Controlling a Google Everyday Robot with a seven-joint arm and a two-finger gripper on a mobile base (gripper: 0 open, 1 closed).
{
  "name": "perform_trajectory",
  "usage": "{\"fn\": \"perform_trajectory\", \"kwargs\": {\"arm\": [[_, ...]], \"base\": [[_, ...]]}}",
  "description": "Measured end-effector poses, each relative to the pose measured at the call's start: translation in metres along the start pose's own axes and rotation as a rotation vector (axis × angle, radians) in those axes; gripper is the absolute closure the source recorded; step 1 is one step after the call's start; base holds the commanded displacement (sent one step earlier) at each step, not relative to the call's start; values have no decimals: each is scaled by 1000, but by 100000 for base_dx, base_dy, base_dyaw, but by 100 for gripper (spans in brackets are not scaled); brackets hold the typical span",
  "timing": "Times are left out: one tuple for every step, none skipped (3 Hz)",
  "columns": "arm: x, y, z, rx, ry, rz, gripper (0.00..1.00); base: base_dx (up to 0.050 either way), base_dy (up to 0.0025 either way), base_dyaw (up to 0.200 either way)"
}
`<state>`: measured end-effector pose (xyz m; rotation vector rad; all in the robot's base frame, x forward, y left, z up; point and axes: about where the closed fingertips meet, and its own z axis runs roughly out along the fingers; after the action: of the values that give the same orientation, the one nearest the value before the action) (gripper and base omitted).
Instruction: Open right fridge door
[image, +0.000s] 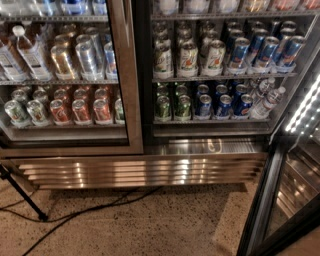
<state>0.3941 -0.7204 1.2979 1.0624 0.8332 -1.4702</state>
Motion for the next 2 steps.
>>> {"fn": "perform_trajectory", "kwargs": {"arm": [[-1, -66, 41, 204, -173, -29, 100], [-1, -66, 41, 204, -173, -29, 100]], "base": [[0, 0, 0], [0, 0, 0]]}}
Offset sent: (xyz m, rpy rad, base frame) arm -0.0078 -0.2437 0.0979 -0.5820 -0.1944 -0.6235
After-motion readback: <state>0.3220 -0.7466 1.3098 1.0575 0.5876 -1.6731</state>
